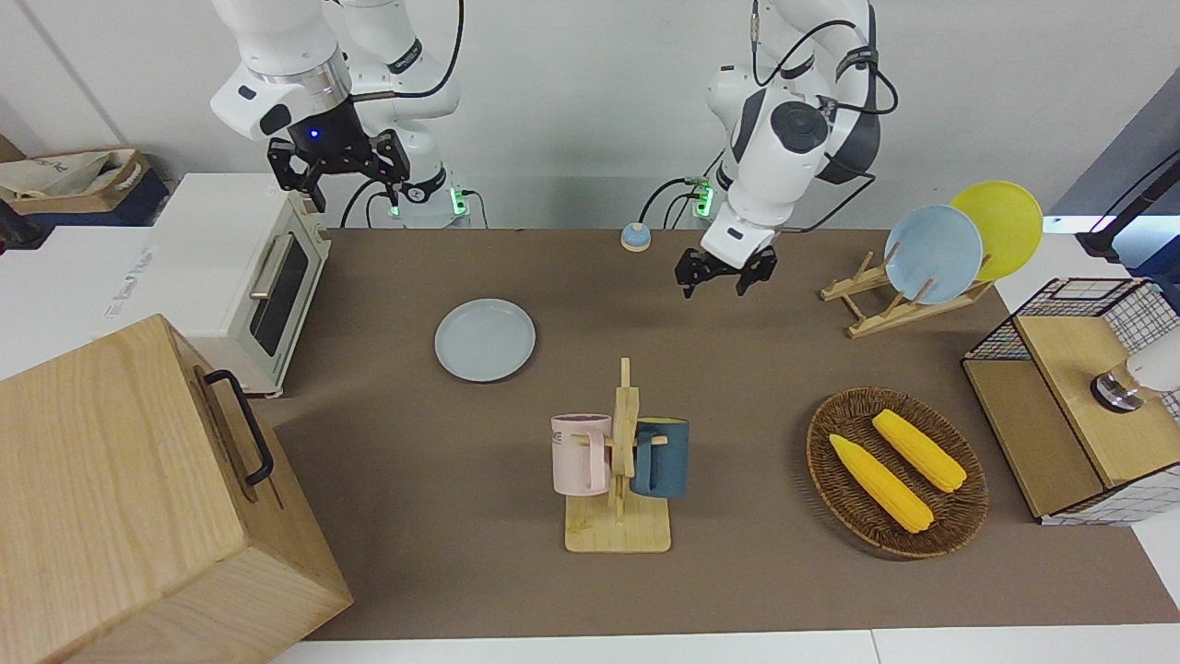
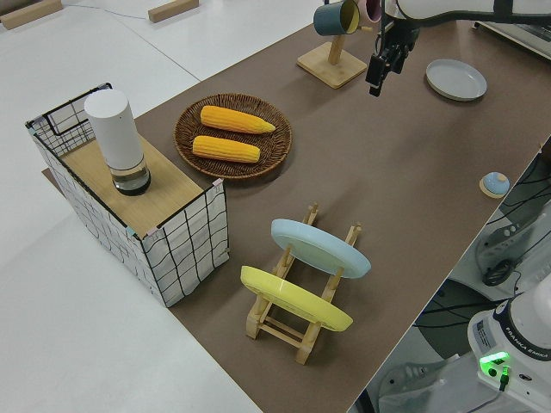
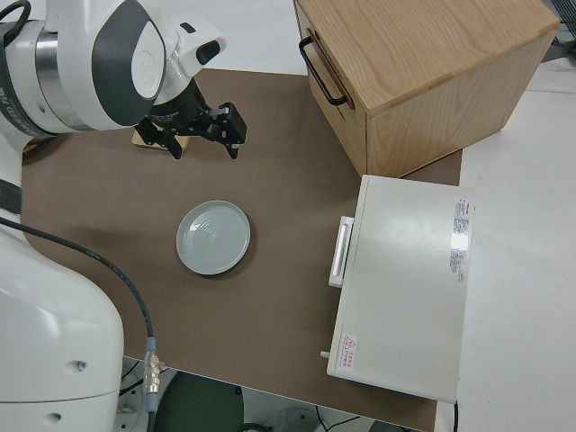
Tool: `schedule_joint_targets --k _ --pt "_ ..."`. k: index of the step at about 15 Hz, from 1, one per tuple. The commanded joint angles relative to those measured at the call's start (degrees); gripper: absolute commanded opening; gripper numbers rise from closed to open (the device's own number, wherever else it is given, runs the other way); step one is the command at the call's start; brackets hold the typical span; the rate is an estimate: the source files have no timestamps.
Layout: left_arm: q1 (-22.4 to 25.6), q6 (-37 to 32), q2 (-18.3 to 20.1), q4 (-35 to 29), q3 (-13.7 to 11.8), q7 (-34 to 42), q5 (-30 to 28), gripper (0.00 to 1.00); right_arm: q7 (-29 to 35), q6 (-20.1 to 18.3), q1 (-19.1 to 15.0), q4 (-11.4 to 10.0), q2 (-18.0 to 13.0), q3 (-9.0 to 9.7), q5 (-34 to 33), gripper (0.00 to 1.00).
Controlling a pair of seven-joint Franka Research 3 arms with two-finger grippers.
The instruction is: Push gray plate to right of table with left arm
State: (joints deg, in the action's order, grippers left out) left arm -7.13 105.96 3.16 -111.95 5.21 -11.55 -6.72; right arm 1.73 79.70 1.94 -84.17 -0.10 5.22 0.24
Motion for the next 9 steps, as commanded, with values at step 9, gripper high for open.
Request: schedule_joint_targets --k 9 --pt "1.16 -12.26 -0.61 14.73 -9.42 16.55 5.75 0.99 -0.15 -0.69 -0.62 -0.03 -0.43 0.32 0.46 0.983"
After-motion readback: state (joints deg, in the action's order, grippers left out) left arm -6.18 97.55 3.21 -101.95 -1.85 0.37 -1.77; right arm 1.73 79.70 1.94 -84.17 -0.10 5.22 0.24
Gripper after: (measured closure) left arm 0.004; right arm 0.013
